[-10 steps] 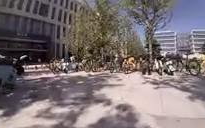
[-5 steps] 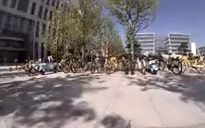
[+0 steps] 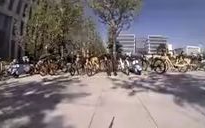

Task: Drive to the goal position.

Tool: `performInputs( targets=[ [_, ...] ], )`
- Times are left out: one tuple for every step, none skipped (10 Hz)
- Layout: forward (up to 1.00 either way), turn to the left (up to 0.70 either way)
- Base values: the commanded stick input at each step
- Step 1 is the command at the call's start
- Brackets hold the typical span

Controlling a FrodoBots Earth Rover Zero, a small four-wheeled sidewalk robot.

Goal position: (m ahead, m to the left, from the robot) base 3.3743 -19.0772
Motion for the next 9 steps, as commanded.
performInputs(
  targets=[
    [0.7, -0.32],
    [0.7, -0.32],
    [0.7, -0.32],
    [0.7, -0.32],
    [0.7, -0.32],
    [0.7, -0.32],
    [0.7, -0.32],
    [0.7, -0.32],
    [0.7, -0.32]
  ],
)
